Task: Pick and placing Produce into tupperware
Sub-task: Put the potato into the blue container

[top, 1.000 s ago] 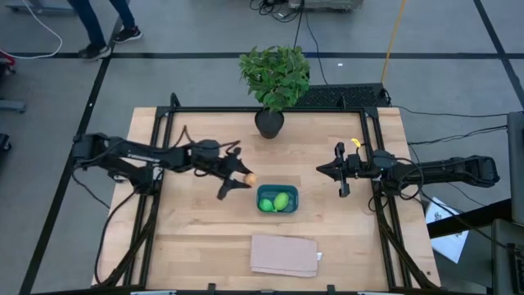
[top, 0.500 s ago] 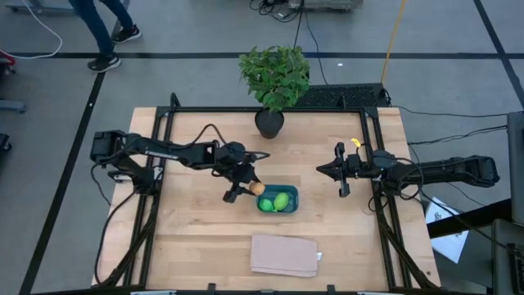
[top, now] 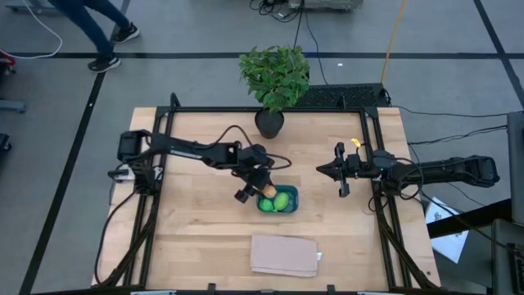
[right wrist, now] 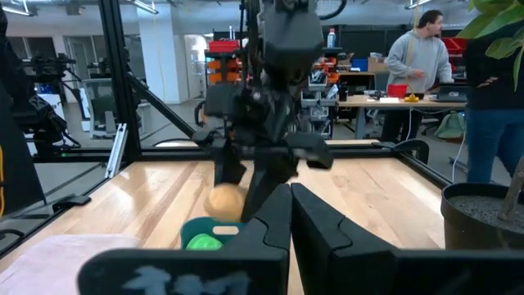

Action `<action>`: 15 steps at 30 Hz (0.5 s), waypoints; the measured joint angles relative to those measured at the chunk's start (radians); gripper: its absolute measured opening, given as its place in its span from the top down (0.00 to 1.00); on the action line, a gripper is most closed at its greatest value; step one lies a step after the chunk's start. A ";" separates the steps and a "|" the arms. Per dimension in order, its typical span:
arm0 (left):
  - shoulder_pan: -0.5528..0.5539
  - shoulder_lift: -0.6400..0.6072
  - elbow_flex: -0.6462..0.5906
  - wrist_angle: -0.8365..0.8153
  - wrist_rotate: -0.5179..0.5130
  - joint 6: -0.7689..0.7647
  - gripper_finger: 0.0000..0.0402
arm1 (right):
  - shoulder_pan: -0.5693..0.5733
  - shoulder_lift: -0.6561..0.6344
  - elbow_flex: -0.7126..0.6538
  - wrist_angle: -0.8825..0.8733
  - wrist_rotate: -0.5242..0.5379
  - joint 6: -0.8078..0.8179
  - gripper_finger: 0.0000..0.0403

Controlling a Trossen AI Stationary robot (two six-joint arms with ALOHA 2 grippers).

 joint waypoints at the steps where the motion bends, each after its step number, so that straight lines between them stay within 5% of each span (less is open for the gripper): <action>1: -0.004 0.018 0.011 -0.001 -0.013 0.020 0.53 | 0.000 0.000 0.000 0.000 0.000 0.000 1.00; 7: -0.040 0.078 0.067 -0.056 -0.126 0.148 0.53 | 0.000 0.000 0.000 -0.008 0.000 -0.004 1.00; 15: -0.048 0.077 0.148 -0.161 -0.135 0.226 0.53 | 0.000 0.000 0.000 -0.011 0.000 -0.015 1.00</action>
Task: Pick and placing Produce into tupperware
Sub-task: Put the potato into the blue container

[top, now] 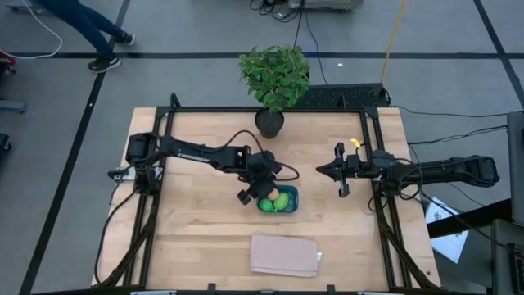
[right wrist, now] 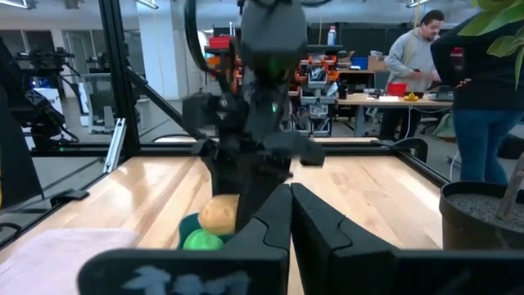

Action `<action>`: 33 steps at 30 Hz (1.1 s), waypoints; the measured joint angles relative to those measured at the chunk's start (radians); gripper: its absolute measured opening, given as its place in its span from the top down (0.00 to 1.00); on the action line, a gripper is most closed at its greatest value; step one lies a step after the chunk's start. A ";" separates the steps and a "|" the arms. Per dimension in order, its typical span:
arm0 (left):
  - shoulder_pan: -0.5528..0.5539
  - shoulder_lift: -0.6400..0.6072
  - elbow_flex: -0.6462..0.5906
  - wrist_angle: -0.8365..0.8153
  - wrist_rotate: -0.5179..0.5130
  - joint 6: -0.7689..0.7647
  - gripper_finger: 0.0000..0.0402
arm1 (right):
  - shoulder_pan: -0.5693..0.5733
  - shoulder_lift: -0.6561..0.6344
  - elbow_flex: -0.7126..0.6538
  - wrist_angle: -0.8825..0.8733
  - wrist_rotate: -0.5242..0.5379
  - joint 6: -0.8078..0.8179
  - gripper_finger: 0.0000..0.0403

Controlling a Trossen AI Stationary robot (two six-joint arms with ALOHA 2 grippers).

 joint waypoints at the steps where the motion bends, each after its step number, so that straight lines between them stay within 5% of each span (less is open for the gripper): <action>1: 0.000 0.004 0.018 -0.019 0.006 0.012 0.53 | 0.000 0.000 0.000 0.001 0.000 0.000 1.00; 12: 0.000 0.081 0.206 -0.267 0.067 0.091 0.53 | 0.000 0.011 0.000 0.009 0.000 -0.001 1.00; 33: 0.000 0.168 0.225 -0.232 0.005 0.166 0.53 | 0.000 0.034 0.000 0.016 0.000 -0.004 1.00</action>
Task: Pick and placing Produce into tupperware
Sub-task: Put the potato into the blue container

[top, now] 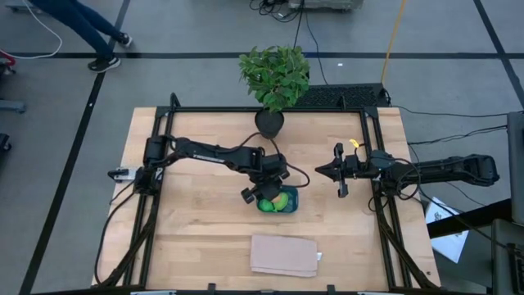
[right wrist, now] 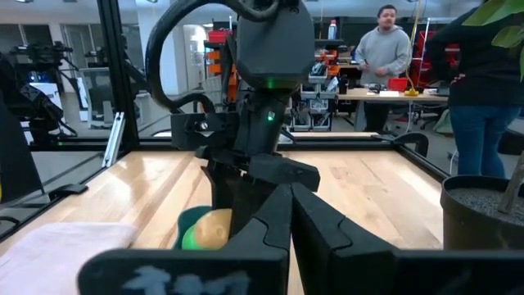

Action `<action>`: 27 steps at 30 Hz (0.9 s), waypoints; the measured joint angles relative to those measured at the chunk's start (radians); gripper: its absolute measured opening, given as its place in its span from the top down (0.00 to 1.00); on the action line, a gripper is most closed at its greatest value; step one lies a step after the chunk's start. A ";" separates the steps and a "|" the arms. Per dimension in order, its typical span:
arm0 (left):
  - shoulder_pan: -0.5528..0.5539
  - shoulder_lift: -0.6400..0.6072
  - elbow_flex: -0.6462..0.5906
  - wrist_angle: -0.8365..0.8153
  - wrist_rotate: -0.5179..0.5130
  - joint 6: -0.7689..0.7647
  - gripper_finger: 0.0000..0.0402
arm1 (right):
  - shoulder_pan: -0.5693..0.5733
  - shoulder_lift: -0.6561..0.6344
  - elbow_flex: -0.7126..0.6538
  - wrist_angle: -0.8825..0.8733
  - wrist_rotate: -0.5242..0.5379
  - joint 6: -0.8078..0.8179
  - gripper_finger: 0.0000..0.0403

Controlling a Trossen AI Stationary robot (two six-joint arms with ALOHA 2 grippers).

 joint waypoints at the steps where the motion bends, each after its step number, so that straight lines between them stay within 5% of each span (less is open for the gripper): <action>1: 0.000 0.003 0.000 0.002 0.000 0.004 0.53 | 0.000 0.000 0.000 0.000 0.000 0.000 1.00; 27: 0.000 0.005 -0.001 -0.002 0.011 -0.053 0.53 | 0.000 0.000 0.000 0.000 0.000 0.000 1.00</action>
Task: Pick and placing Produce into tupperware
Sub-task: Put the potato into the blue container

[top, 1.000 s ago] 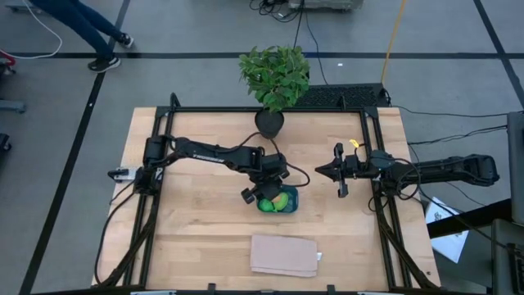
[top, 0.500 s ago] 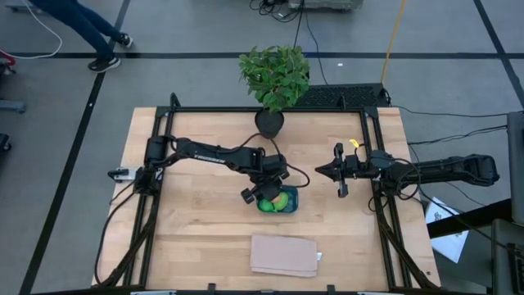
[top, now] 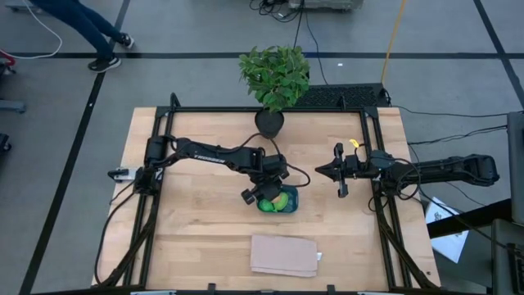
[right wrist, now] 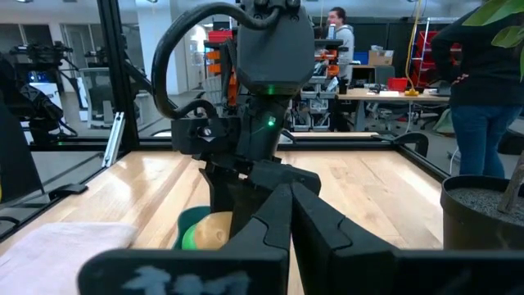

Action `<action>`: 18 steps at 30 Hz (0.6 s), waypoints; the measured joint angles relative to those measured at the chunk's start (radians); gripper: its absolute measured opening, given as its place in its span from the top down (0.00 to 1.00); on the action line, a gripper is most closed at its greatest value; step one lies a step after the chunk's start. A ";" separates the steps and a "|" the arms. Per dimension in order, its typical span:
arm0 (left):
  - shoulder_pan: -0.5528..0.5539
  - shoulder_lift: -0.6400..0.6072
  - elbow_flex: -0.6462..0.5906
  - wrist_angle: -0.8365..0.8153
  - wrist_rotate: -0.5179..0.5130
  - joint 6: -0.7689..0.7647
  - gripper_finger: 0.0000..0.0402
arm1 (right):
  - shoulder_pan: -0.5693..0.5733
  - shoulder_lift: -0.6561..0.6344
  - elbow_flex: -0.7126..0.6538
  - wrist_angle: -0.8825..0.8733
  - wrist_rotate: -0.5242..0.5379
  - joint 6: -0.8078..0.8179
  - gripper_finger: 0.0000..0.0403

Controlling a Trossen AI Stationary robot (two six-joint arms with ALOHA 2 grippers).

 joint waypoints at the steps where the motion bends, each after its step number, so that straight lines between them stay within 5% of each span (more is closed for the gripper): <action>1: 0.000 0.000 0.000 0.000 0.000 -0.006 0.53 | 0.000 0.000 0.000 0.000 0.000 0.000 1.00; 18: 0.000 0.000 0.000 -0.003 0.033 0.028 0.53 | 0.000 0.000 0.000 0.000 0.000 0.003 1.00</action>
